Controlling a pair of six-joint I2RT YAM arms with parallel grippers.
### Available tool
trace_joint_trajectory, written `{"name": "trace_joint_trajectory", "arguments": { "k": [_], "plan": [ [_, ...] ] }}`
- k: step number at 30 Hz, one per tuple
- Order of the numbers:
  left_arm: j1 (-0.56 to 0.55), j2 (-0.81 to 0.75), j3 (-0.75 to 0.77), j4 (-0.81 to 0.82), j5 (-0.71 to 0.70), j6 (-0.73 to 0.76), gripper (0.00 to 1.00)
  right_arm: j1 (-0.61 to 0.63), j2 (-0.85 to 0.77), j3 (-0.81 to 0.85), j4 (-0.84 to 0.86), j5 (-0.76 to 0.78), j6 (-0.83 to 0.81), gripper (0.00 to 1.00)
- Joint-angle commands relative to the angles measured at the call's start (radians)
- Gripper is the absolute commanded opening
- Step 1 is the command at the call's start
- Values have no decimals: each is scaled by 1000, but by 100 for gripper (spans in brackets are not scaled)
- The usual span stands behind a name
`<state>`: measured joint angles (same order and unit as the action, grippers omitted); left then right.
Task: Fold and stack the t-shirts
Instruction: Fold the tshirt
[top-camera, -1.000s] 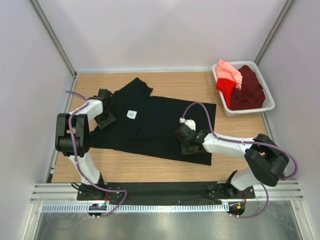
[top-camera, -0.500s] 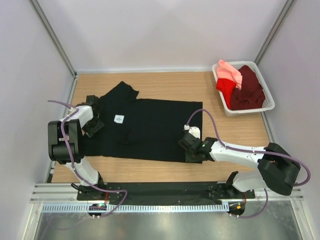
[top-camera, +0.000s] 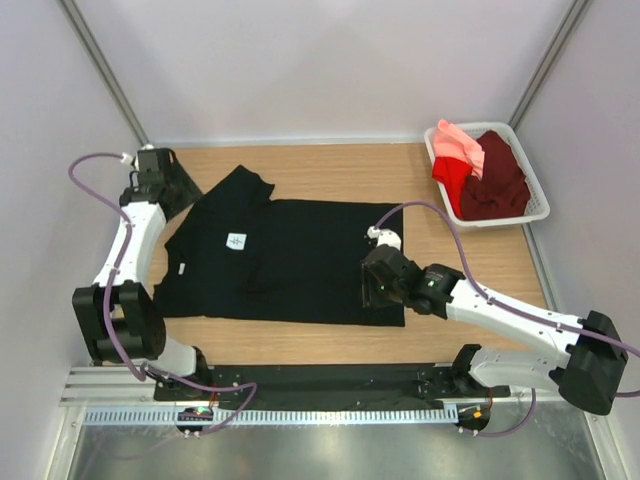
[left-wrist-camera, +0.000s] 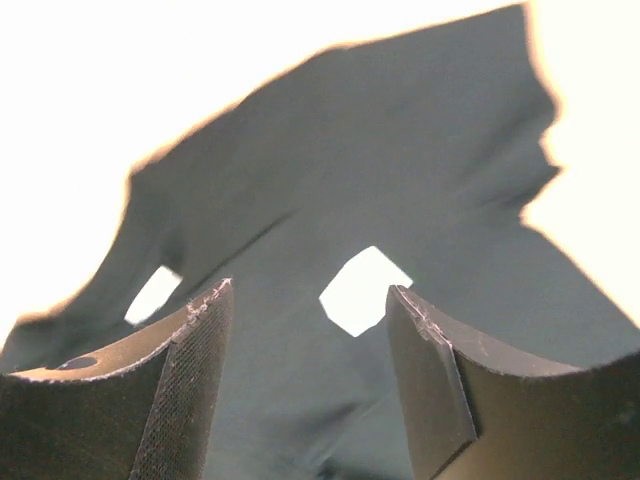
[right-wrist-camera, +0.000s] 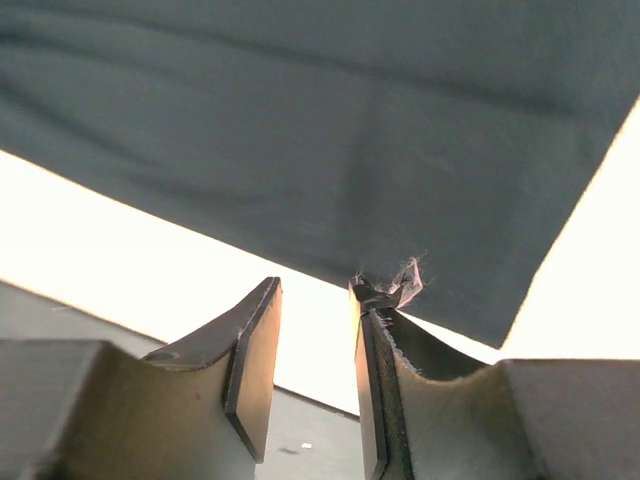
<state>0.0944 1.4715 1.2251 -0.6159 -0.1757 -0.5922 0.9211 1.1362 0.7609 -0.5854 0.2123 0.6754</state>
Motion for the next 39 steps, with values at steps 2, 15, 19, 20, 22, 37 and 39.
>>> {"name": "trace_joint_trajectory", "arguments": {
  "k": [2,15,19,20,22,37,39],
  "plan": [
    [5,136,167,174,249,152,65,5,-24,118,25,-47,-83,43],
    [7,708,626,173,319,288,65,4,94,273,62,6,-188,47],
    [7,858,810,166,303,301,65,4,151,287,91,13,-218,47],
    [7,886,844,156,303,292,65,1,166,301,88,21,-223,47],
    [5,967,952,142,317,282,65,2,204,316,87,25,-227,47],
    [-53,1122,1116,62,410,362,63,2,316,377,125,-39,-218,47],
    [-58,1121,1111,56,388,367,61,2,321,382,127,-40,-217,47]
  ]
}}
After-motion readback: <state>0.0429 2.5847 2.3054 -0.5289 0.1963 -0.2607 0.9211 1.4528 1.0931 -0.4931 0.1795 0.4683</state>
